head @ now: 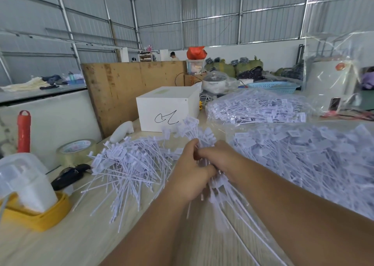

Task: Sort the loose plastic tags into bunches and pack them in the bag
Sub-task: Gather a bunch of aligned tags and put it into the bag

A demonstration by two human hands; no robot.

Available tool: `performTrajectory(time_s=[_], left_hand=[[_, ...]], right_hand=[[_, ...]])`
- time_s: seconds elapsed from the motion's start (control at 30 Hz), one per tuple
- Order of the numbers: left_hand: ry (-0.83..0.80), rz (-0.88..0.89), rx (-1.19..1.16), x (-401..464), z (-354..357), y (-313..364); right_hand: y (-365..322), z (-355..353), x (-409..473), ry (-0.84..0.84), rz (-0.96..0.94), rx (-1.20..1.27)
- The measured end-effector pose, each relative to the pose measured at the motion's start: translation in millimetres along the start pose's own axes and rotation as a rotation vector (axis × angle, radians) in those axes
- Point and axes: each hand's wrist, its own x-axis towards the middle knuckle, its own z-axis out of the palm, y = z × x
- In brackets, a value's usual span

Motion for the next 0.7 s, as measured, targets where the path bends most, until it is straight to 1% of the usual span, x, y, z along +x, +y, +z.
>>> performTrajectory(time_s=[0.07, 0.17, 0.3, 0.47, 0.5, 0.57, 0.63, 0.7], left_hand=[[0.015, 0.032, -0.028, -1, 1, 1], [0.013, 0.054, -0.121, -1, 2, 0], [-0.039, 0.047, -0.199, -5, 1, 6], [-0.073, 0.04, -0.159, -6, -3, 12], [-0.068, 0.038, -0.167, -6, -4, 12], [-0.006, 0.034, -0.164, -5, -6, 10], [0.05, 0.005, -0.092, -4, -8, 7], [0.045, -0.021, 0.01, -3, -8, 4]], right_hand=[[-2, -2, -1, -0.031, -0.002, -0.007], [-4, -4, -6, -0.088, 0.004, 0.077], [0, -6, -7, -0.036, -0.023, 0.21], [1, -16, -12, 0.048, -0.076, 0.182], [1, -20, -13, 0.057, -0.087, 0.18], [0, -27, -15, 0.068, -0.11, 0.183], [-1, -35, -19, 0.081, -0.126, 0.198], [-3, -41, -24, 0.105, -0.16, 0.228]])
